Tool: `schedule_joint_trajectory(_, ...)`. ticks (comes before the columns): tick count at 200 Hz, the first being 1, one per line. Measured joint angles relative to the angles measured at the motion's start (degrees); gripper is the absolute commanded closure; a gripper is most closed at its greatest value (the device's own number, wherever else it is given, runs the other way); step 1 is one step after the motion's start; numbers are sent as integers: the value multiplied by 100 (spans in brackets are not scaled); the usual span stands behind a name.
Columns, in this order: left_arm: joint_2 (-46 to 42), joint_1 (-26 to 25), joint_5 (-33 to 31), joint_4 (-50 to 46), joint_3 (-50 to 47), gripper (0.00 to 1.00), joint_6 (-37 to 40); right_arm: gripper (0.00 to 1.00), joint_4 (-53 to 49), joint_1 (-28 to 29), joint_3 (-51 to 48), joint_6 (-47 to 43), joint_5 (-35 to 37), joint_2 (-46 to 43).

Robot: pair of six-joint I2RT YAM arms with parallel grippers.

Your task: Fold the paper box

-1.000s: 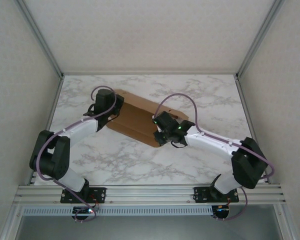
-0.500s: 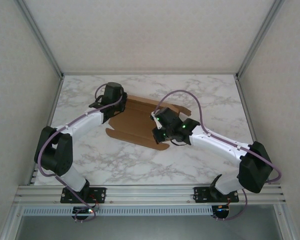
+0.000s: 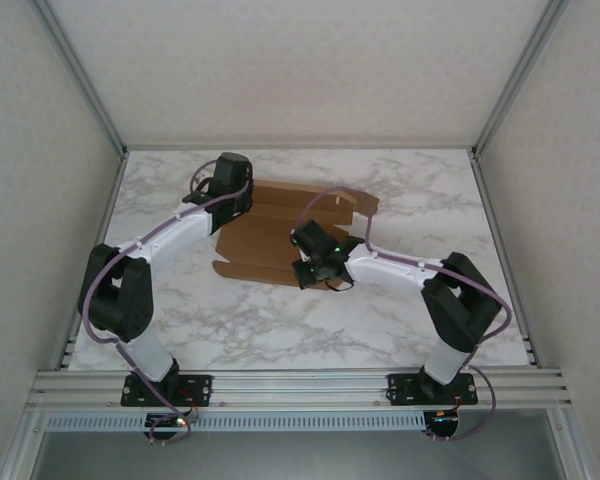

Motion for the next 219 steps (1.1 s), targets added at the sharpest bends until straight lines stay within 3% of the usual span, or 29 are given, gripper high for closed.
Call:
schedule_joint_trajectory(55, 208, 2, -98, 4, 175, 100, -35, 100, 66, -24, 664, 170, 619, 1257)
schedule_joint_trajectory(86, 372, 17, -168, 146, 310, 100, 190, 100, 256, -22, 632, 269, 555, 1270)
schedule_joint_trajectory(155, 942, 92, -238, 1550, 286, 100, 1121, 100, 575, -127, 496, 68, 92, 1228)
schedule_joint_trajectory(219, 457, 76, -378, 2114, -599, 100, 1298, 100, 909, -146, -26, -168, -291, 909)
